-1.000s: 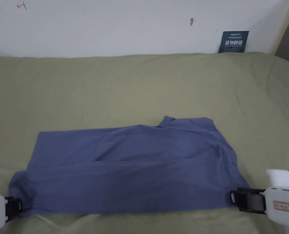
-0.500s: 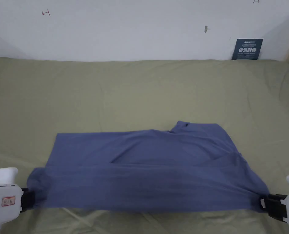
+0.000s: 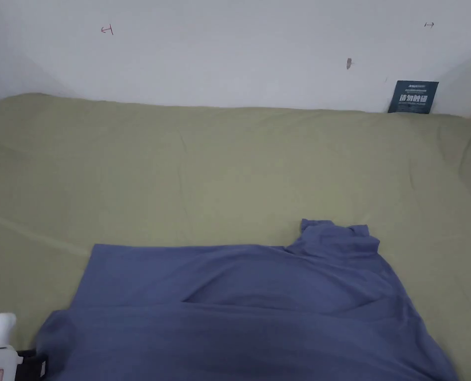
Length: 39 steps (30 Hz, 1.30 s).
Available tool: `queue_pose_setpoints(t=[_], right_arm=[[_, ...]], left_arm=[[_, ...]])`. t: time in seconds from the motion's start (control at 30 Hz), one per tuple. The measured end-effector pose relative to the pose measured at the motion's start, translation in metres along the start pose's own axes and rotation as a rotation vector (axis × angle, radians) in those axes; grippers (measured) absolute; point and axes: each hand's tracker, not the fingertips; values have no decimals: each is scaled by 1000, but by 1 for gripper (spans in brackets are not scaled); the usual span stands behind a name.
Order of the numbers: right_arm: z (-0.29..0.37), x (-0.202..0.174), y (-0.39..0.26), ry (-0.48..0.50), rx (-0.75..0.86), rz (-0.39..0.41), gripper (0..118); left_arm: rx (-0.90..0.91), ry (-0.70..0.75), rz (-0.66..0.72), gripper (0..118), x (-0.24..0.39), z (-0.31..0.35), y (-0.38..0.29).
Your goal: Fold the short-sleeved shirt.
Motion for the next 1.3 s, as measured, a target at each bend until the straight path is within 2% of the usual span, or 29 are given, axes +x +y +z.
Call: queue_pose_setpoints(t=[0.03, 0.07, 0.1, 0.13, 0.17, 0.2, 0.23, 0.33, 0.37, 0.4, 0.43, 0.47, 0.5, 0.53, 0.73, 0.77, 0.8, 0.83, 0.87, 0.97, 1.1, 1.17, 1.23, 1.3], right_arm=[[-2, 0, 2, 1, 0, -6, 17], [-2, -1, 3, -2, 1, -9, 57], [-1, -2, 5, -6, -3, -11, 98], [2, -2, 9, -14, -8, -18, 118], [3, -2, 11, -17, -6, -22, 117], [9, -3, 13, 10, 46, -34, 116], [21, -4, 21, 44, 108, -43, 116], [26, -18, 51, 27, 165, -51, 114], [26, -23, 60, 23, 190, -39, 112], [18, -37, 67, 10, 204, -27, 104], [14, -47, 77, -12, 227, -18, 84], [11, -52, 84, -30, 248, -7, 39], [5, -57, 92, -38, 247, 6, 4], [-9, -51, 99, -48, 249, 0, 2], [-36, -50, 126, -74, 254, 15, 2], [-38, -49, 127, -72, 251, 11, 2], [-43, -46, 130, -69, 238, 4, 2], [-48, -43, 133, -69, 226, 7, 2], [-52, -41, 135, -80, 216, 9, 2], [-64, -34, 142, -93, 184, 17, 2], [-87, -17, 154, -108, 131, 34, 2], [-95, -12, 161, -122, 111, 55, 2], [-101, -10, 167, -128, 108, 69, 2], [-108, -4, 178, -131, 96, 73, 2]], left_arm=[[3, 4, -2, 5, 0, -1, 1], [5, -1, -1, 18, 1, -3, 2], [4, -10, 5, 52, 0, -3, 3], [11, -7, 21, 95, -1, -2, 4], [20, -2, 24, 112, -3, 0, 5], [27, 1, 20, 116, -2, 2, 7], [80, 5, 12, 116, 0, 8, 11], [144, -32, 5, 114, 10, 15, 40], [171, -25, -5, 113, 16, 14, 50], [209, -20, -19, 108, 22, 12, 61], [235, -10, -44, 95, 28, 6, 75], [257, 8, -47, 64, 32, 1, 84], [263, 36, -47, 26, 36, -9, 96], [256, 40, -54, 0, 39, -20, 108], [212, 107, -42, 2, 41, -83, 158], [192, 124, -51, 32, 40, -92, 162], [168, 137, -54, 73, 39, -103, 168], [137, 140, -40, 107, 36, -117, 173], [96, 135, -27, 109, 35, -127, 176], [84, 177, -46, 107, 35, -154, 185], [29, 160, -55, 106, 37, -179, 190], [35, 144, -50, 98, 39, -178, 188], [46, 132, -52, 96, 41, -172, 183], [69, 143, -71, 69, 41, -163, 185]])
